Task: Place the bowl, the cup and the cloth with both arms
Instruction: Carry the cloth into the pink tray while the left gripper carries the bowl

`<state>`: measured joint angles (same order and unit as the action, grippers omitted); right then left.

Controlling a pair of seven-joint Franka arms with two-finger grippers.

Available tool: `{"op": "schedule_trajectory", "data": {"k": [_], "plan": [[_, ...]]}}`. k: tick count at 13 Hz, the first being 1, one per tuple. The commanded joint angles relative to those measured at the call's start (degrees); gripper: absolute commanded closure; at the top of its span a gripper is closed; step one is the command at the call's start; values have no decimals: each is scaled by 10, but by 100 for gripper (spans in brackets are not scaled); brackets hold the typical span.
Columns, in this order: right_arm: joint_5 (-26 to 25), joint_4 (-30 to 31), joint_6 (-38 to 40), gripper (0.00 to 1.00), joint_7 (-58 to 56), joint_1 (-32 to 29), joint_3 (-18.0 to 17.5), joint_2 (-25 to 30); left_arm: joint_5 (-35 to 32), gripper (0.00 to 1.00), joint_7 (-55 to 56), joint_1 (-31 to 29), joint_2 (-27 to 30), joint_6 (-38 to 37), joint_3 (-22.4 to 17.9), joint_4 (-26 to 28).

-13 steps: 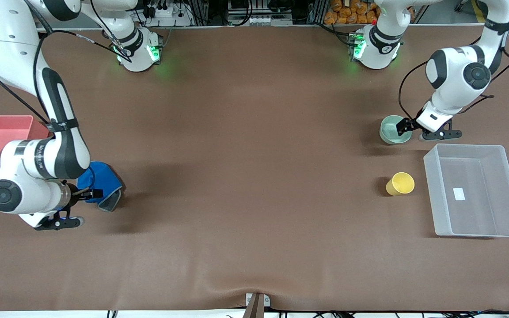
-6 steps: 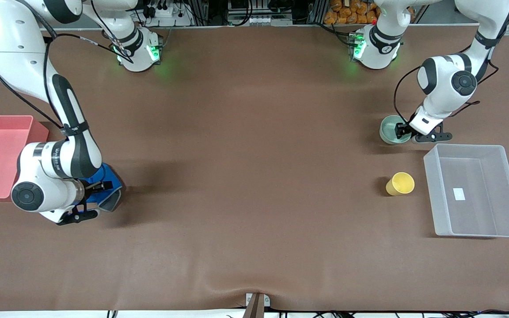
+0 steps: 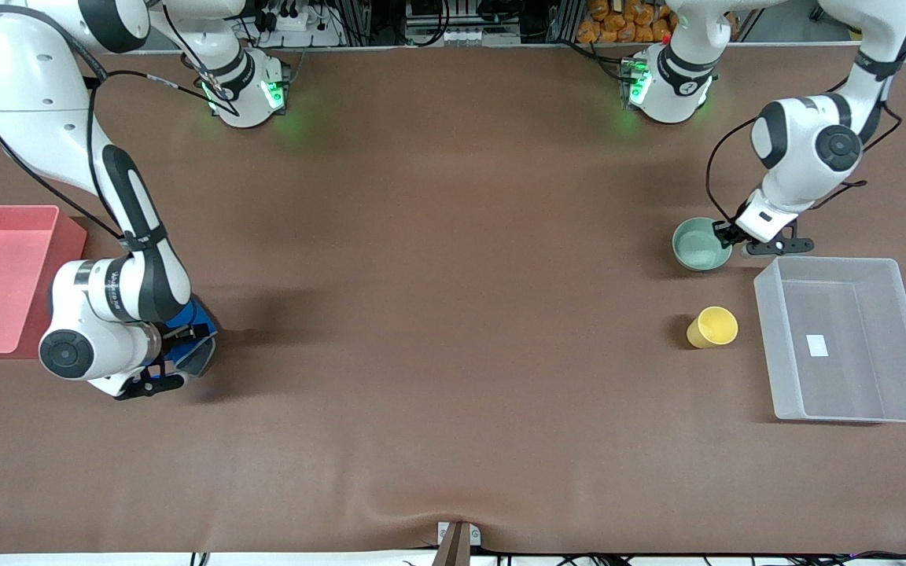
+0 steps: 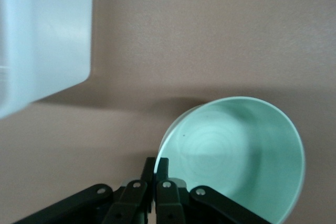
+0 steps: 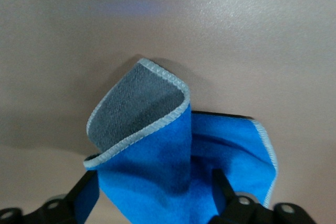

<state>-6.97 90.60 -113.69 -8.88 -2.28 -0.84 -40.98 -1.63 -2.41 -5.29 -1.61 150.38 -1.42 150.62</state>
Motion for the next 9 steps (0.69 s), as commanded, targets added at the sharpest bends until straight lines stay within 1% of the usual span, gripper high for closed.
{"op": "schedule_trajectory", "data": {"k": [1, 2, 3, 4, 5, 6, 7, 8, 9], "plan": [[22, -2, -1, 66, 11, -6, -4, -4, -13, 100, -8, -5, 58, -177, 2, -83], [22, -2, 0, 80, 11, -5, -4, -4, -14, 100, -9, -5, 65, -246, 2, -127], [22, -2, 2, 86, 11, -4, -4, -4, -13, 100, -14, -5, 64, -297, 2, -171], [22, -2, 2, 88, 11, -3, -4, -3, -13, 100, -29, -6, 60, -330, -2, -209], [22, -2, 3, 91, 10, -1, -4, -1, -13, 100, -48, -8, 53, -346, -4, -238], [22, -3, 3, 93, 5, 0, -4, 3, -13, 100, -58, -7, 40, -349, -21, -265], [22, -5, 3, 99, 4, 0, -5, 8, -13, 100, -72, -6, 22, -349, -35, -290], [22, -6, 3, 100, 4, 2, -5, 13, -12, 100, -92, -7, -6, -349, -45, -324], [22, -7, 3, 100, 4, 3, -6, 23, -12, 100, -106, -6, -38, -349, -63, -362]]}}
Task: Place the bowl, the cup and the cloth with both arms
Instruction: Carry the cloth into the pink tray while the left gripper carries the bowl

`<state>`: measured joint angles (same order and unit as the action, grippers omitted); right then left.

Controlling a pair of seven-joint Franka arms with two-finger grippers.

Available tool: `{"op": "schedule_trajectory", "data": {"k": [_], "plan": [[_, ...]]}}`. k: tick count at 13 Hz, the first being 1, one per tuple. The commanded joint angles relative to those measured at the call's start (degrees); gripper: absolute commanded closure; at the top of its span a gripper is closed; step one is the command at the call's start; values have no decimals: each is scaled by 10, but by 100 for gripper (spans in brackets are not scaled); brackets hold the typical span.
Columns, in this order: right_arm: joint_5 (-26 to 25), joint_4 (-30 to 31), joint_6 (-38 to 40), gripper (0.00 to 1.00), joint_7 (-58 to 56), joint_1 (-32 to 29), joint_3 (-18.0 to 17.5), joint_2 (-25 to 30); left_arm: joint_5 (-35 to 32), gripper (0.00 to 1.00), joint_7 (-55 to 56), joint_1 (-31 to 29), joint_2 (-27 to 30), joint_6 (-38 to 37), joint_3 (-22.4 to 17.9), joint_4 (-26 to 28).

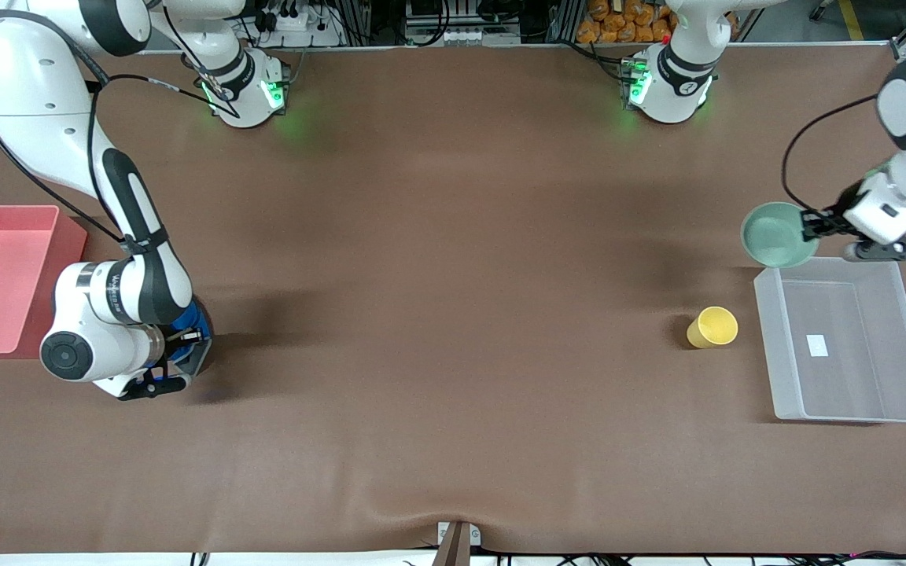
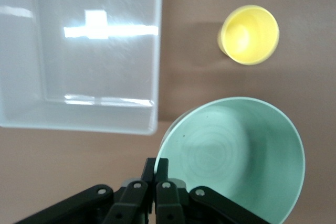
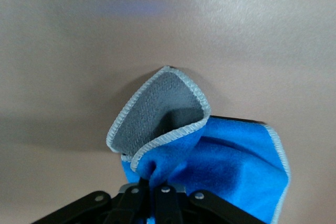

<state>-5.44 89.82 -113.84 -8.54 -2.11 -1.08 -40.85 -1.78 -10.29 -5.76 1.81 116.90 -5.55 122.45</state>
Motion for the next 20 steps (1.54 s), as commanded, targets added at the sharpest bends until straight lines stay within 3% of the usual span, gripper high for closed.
{"op": "schedule_trajectory", "data": {"k": [1, 4, 6, 9, 13, 16, 20], "plan": [[6, 0, 5, 100, 5, 3, -3, 37, -10, 100, -42, -1, -105, -14, -34, -119], [-33, -1, 16, 100, 5, 28, 0, 86, -6, 100, -91, -4, -181, -6, -65, -177], [-115, -3, 40, 100, 5, 47, -2, 117, 0, 100, -125, -5, -212, 30, -83, -186], [-157, -3, 75, 100, 5, 52, -2, 161, 20, 100, -126, -10, -261, 100, -83, -183], [-182, -31, 139, 100, 0, 42, 1, 204, 40, 100, -133, -16, -284, 137, -82, -168], [-198, -83, 204, 100, -2, 22, 0, 204, 82, 100, -184, -24, -292, 138, -82, -160], [-242, -102, 208, 100, -82, -13, 16, 214, 117, 100, -242, -36, -319, 158, -83, -157]]}}
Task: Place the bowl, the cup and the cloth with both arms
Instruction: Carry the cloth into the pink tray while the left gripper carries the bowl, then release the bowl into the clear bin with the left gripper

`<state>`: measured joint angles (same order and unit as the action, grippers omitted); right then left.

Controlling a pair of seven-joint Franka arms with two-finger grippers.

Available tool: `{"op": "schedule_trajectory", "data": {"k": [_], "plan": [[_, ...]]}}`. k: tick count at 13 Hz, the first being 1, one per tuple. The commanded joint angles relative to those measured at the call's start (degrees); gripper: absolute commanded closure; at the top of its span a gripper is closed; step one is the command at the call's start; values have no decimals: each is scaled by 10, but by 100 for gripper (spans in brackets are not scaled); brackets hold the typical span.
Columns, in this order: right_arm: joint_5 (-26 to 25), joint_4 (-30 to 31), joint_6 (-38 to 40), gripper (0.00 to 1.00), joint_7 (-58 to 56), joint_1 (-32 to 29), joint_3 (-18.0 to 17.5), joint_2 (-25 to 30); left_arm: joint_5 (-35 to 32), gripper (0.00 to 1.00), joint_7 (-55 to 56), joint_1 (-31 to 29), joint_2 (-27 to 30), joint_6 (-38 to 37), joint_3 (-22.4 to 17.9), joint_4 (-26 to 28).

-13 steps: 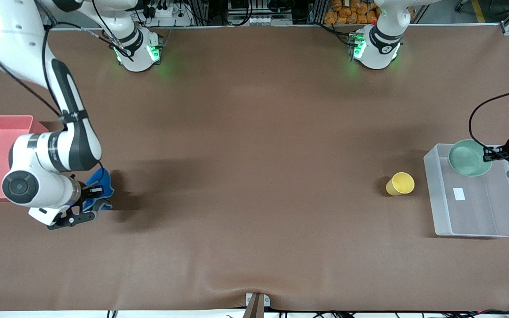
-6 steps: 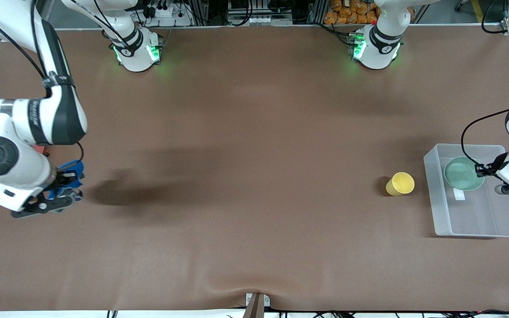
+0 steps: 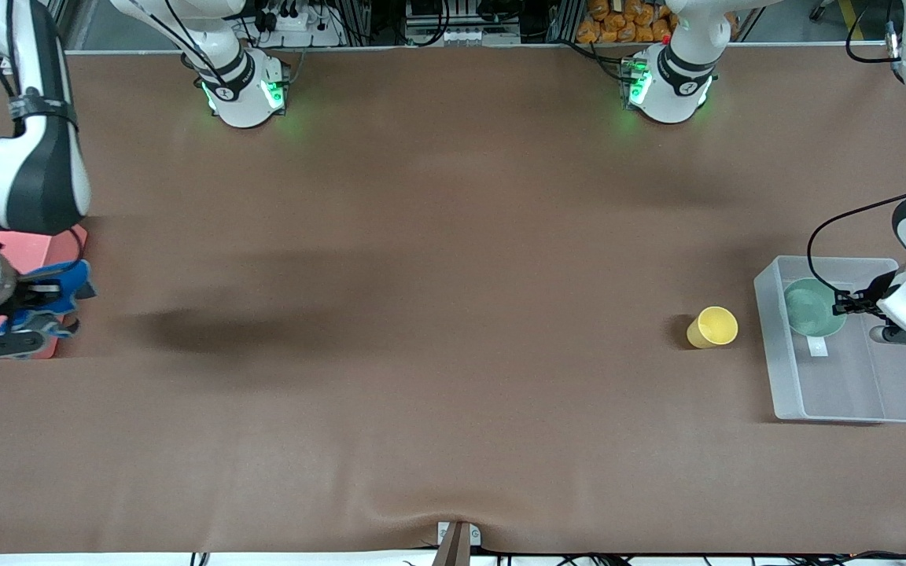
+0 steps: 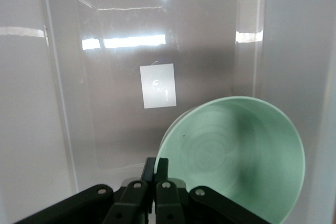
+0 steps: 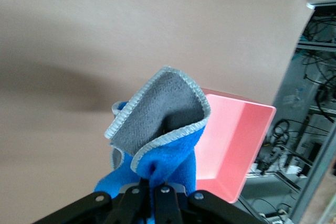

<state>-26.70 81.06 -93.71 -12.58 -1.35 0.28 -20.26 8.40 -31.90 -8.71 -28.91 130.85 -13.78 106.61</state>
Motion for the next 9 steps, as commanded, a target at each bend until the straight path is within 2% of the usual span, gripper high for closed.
{"op": "schedule_trajectory", "data": {"k": [1, 4, 5, 6, 7, 9], "plan": [[-36, -14, 2, 100, -67, -39, 12, 8, 15, 100, -34, -8, -14, 29, -1, 4], [-54, -16, -11, 100, -124, -115, 20, 4, 16, 100, -52, -7, -30, 44, -1, 5], [-65, -14, -14, 100, -128, -138, 20, 2, 16, 74, -56, -7, -32, 45, -1, 4], [-68, -12, -14, 100, -138, -159, 20, 1, 15, 42, -57, -5, -32, 45, -1, 2], [-68, -10, -12, 100, -150, -179, 20, 0, 13, 0, -57, -1, -32, 45, -2, 1], [-71, -8, -13, 100, -162, -210, 20, -10, 10, 0, -59, 6, -22, 43, -3, -5]]}}
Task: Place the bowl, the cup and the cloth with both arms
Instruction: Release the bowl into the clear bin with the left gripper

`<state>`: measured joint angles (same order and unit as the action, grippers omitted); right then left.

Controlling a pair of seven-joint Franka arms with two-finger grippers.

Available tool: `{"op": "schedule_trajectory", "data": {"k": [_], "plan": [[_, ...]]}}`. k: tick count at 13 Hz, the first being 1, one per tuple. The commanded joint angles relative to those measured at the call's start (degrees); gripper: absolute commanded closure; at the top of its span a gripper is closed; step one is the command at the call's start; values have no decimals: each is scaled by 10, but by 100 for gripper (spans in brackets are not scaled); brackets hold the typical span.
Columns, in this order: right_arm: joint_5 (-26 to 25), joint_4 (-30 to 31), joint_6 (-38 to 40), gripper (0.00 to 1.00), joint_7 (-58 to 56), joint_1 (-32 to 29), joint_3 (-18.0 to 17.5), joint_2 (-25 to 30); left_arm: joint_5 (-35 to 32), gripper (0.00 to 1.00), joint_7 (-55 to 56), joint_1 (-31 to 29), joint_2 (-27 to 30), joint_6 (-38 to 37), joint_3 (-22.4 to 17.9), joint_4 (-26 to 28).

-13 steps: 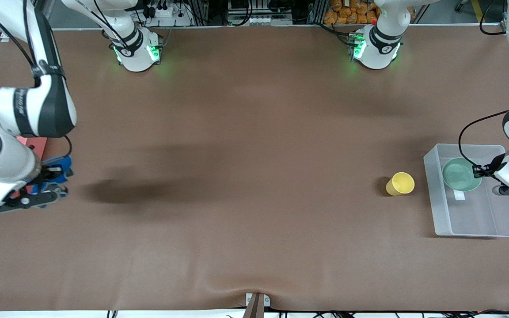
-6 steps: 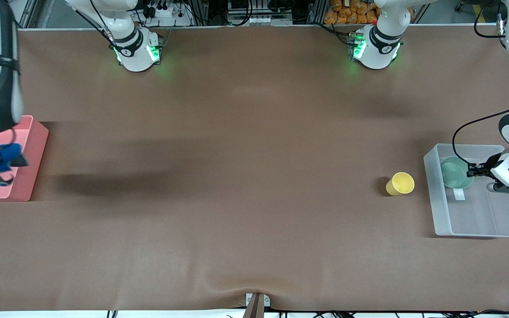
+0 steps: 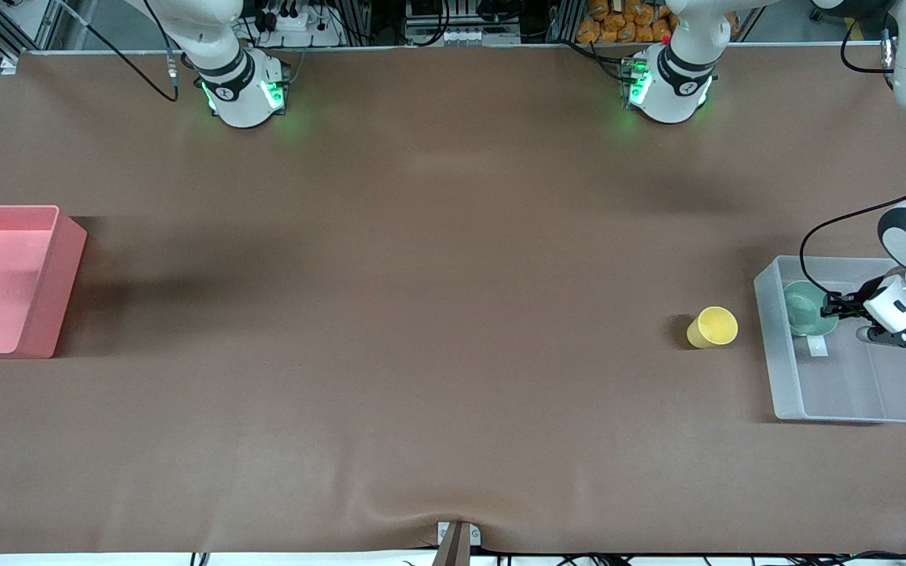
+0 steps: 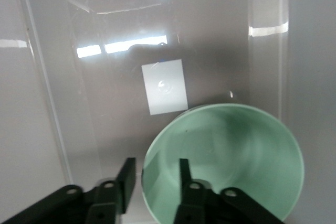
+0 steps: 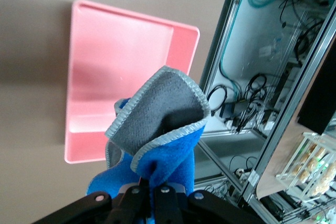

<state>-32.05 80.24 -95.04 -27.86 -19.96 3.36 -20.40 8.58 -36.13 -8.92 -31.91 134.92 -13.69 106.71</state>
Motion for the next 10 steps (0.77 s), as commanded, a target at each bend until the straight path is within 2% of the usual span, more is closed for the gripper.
{"op": "schedule_trajectory", "data": {"k": [1, 3, 6, 8, 10], "plan": [[-33, 0, -1, 100, -10, -32, -11, -16, 6, 0, -17, 7, 18, -4, -5, -18], [-40, 1, -15, 100, -9, -44, -11, -36, 5, 0, -13, 11, 39, -50, -5, -52], [-42, 22, -52, 100, -10, -57, -11, -63, -3, 0, 29, 26, 40, -212, -5, -162], [-48, 74, -105, 100, -4, -71, -11, -61, -5, 0, 113, 56, 54, -225, -1, -159], [-46, 89, -110, 100, 10, -74, -11, -64, -23, 0, 183, 84, 64, -223, 5, -146]]}}
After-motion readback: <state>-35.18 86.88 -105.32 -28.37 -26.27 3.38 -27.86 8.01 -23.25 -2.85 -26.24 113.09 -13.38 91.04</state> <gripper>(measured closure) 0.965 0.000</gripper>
